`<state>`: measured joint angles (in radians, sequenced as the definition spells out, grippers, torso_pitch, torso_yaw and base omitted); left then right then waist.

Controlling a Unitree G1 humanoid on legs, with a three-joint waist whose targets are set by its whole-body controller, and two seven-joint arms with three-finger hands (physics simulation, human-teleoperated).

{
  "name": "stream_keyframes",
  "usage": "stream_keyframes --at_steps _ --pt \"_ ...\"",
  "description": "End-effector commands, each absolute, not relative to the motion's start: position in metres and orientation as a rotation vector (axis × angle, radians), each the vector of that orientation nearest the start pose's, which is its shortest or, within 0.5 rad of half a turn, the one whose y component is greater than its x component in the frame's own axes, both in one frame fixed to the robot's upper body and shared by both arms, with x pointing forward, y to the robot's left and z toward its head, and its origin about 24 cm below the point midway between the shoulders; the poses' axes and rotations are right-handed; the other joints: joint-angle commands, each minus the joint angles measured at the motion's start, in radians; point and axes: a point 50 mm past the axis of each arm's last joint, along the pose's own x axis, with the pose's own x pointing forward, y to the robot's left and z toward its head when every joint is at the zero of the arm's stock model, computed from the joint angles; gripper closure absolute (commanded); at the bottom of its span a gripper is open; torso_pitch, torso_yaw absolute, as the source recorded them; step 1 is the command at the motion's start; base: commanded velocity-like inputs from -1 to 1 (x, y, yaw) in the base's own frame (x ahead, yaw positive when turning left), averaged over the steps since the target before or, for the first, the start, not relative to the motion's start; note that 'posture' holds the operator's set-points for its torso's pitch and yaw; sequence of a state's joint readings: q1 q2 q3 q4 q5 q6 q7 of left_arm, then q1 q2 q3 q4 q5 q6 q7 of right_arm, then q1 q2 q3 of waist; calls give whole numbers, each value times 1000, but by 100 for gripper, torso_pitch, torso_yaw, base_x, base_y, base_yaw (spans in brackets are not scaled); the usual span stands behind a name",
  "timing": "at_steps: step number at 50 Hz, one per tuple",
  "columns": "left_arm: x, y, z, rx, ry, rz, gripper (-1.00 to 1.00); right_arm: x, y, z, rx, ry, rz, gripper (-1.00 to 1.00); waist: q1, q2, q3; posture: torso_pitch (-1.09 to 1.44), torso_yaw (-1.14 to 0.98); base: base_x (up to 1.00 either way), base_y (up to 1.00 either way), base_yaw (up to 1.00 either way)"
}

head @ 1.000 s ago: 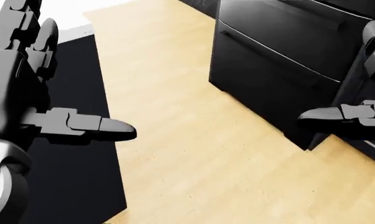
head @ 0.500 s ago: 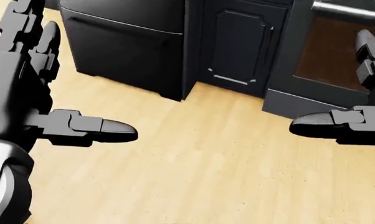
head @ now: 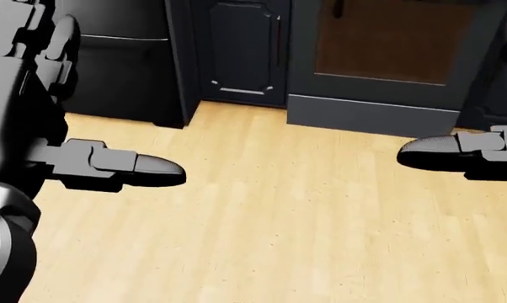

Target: Move the drinks to the dining counter.

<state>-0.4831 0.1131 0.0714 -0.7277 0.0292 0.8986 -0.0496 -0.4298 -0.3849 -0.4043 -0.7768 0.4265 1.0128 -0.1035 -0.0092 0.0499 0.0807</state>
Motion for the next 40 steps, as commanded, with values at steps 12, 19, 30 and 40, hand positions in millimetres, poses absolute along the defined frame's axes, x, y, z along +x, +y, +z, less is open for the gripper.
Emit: stream_keyframes --at_steps 12,19,30,40 --pt "258 140 260 128 -401 -68 -100 236 -215 267 -60 -359 -107 -100 51 -138 -70 0 0 95 0 0" --pt "257 140 262 129 -404 -67 -100 236 -215 268 -59 -362 -108 -100 23 -107 -43 0 0 96 0 0" --pt "256 140 263 129 -405 -68 -100 235 -216 268 -59 -364 -111 -100 35 -13 -50 0 0 96 0 0" --pt "257 140 263 130 -406 -67 -100 236 -215 268 -59 -364 -110 -100 50 -93 -85 0 0 96 0 0"
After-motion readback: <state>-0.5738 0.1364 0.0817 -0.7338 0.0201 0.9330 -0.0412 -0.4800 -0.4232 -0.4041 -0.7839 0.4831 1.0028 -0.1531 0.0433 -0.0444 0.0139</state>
